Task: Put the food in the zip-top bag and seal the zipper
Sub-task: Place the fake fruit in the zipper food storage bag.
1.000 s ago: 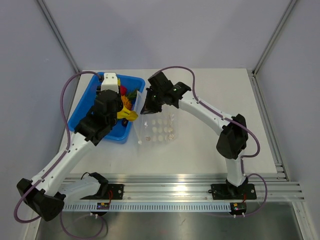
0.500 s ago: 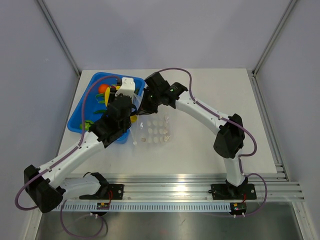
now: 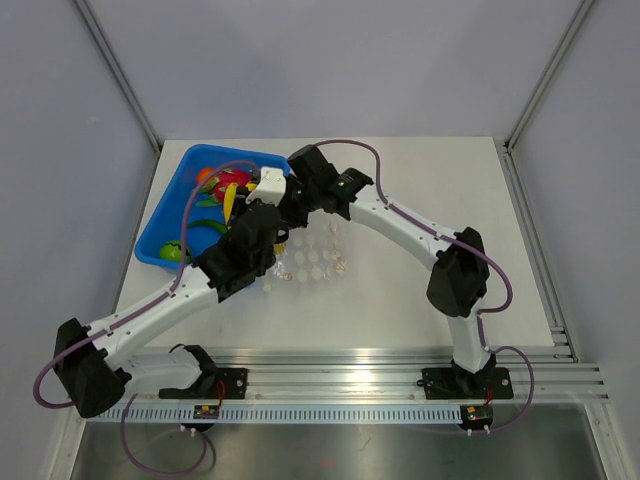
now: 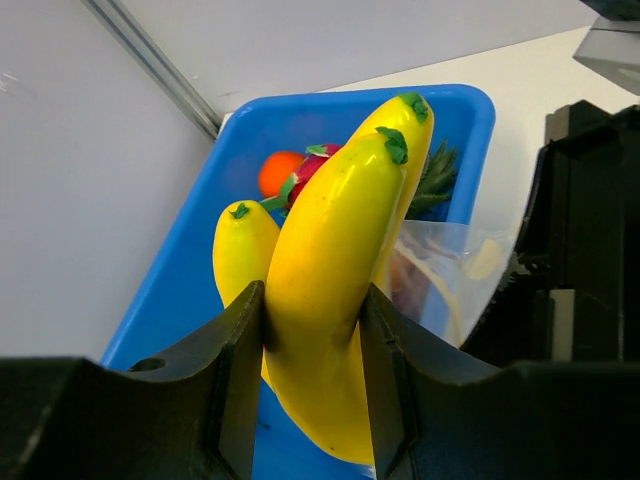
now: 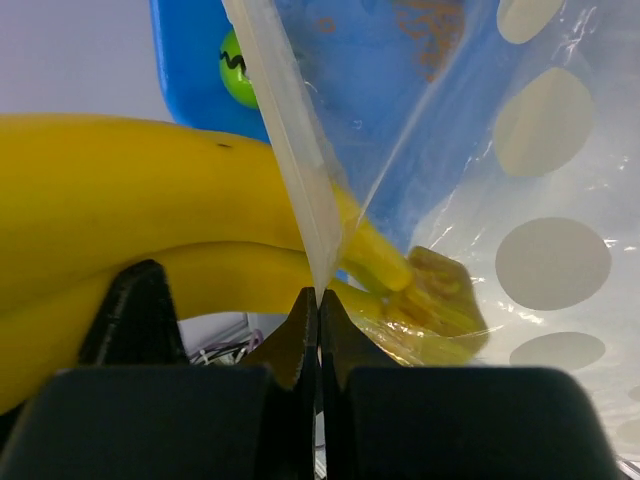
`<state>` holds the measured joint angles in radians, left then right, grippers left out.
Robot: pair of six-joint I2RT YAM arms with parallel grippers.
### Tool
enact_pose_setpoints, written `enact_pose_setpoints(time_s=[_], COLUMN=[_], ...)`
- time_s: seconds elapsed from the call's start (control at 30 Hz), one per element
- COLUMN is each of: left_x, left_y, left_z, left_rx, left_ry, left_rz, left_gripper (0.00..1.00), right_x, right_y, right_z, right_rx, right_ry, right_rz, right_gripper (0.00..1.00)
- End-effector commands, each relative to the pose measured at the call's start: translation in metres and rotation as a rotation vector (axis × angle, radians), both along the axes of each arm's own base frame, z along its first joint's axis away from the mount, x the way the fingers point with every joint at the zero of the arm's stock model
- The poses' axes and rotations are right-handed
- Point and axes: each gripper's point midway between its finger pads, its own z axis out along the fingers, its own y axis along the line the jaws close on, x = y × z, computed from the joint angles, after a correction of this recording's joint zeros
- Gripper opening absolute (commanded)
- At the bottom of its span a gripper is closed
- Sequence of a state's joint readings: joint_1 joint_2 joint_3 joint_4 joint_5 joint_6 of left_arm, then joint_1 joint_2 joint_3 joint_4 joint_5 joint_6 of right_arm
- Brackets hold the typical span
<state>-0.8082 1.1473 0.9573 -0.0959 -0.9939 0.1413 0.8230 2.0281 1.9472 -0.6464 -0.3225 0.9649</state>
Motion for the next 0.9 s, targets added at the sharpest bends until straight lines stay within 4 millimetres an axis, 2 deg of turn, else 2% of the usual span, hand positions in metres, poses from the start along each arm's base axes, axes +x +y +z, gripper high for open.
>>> enact_pose_setpoints(time_s=[0.0,0.17,0.23,0.4,0.43,0.47,0.53,0.57,0.63,0.77,0.8,0.87], left_x=[0.0,0.0,0.0,0.001,0.002,0.005,0.006,0.006,0.007,0.008,0.008,0.01], left_y=[-0.012,-0.013,-0.011,-0.005,-0.004,-0.001,0.008,0.003,0.007,0.001,0.001,0.001], left_z=[0.011,-0.007,-0.01,0.001,0.003,0.006,0.01,0.009,0.006,-0.004,-0.007,-0.011], left_rx=[-0.152,-0.197,-0.203,-0.272,-0.289,-0.332,-0.378,-0.401,-0.43,-0.481,-0.491,-0.526], left_ry=[-0.032,0.0,0.004,0.007,0.012,0.018,0.02,0.038,0.055,0.089,0.1,0.12], left_rz=[-0.015,0.029,0.049,0.045,0.038,0.019,0.014,-0.026,-0.025,-0.052,-0.051,-0.055], left_gripper=[0.0,0.0,0.0,0.0,0.0,0.0,0.0,0.0,0.0,0.0,0.0,0.0], right_x=[-0.008,-0.008,-0.006,-0.002,-0.001,-0.001,0.0,0.001,0.002,0.003,0.004,0.005], right_y=[0.017,0.026,0.029,0.04,0.045,0.046,0.049,0.05,0.052,0.057,0.059,0.058], right_z=[0.026,0.029,0.035,0.04,0.049,0.044,0.046,0.047,0.05,0.058,0.067,0.071], right_rx=[0.109,0.161,0.189,0.27,0.319,0.328,0.361,0.372,0.406,0.466,0.507,0.524], right_ry=[-0.012,0.01,-0.005,-0.004,-0.022,0.0,-0.002,-0.006,-0.009,-0.008,-0.034,-0.038], right_rz=[0.031,0.047,0.05,0.069,0.083,0.077,0.085,0.085,0.091,0.1,0.113,0.109], right_gripper=[0.0,0.0,0.0,0.0,0.0,0.0,0.0,0.0,0.0,0.0,0.0,0.0])
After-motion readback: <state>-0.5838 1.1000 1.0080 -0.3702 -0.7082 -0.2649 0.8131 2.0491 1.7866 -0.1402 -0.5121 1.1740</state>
